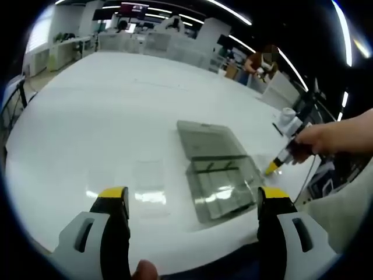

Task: Insert the divider into the dual guide fixture by aligning both edges with the guide slots and pushing it downward to the bottom, including one-sided entry, uneven engagement, binding, and posture correction.

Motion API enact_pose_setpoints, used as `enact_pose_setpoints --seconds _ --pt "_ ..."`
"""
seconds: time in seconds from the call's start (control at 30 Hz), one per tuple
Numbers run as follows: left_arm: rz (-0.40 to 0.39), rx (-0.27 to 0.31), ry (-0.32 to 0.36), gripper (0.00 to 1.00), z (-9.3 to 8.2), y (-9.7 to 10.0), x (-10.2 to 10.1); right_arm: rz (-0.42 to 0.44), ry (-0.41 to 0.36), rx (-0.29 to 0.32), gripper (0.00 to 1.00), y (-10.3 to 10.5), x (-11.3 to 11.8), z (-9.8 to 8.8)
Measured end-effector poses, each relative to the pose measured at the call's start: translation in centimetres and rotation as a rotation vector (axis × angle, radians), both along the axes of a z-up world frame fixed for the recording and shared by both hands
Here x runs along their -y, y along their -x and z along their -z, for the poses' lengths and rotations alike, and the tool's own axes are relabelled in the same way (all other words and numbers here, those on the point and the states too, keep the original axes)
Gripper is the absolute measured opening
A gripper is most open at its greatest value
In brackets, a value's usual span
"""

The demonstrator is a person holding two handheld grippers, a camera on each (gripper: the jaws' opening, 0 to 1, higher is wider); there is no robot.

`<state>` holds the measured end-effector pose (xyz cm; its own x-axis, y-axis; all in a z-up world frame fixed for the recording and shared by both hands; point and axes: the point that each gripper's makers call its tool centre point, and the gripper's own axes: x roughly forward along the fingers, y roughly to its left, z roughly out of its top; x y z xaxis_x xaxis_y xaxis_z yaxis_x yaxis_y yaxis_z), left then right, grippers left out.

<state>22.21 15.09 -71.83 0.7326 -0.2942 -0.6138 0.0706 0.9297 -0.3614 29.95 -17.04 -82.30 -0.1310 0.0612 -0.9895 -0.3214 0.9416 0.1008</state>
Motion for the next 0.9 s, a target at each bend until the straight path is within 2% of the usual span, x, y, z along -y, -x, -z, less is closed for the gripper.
enact_pose_setpoints --seconds 0.1,0.43,0.9 --pt "-0.002 0.000 0.001 0.89 0.02 -0.09 -0.12 -0.023 0.038 0.006 0.36 -0.21 0.27 0.31" --pt "-0.001 0.002 0.006 0.88 0.06 -0.39 -0.17 -0.025 0.087 0.020 0.39 0.25 -0.16 0.10" --pt "-0.002 -0.002 0.008 0.88 0.33 -0.58 -0.49 -0.011 0.085 0.025 0.34 0.33 -0.06 -0.19"
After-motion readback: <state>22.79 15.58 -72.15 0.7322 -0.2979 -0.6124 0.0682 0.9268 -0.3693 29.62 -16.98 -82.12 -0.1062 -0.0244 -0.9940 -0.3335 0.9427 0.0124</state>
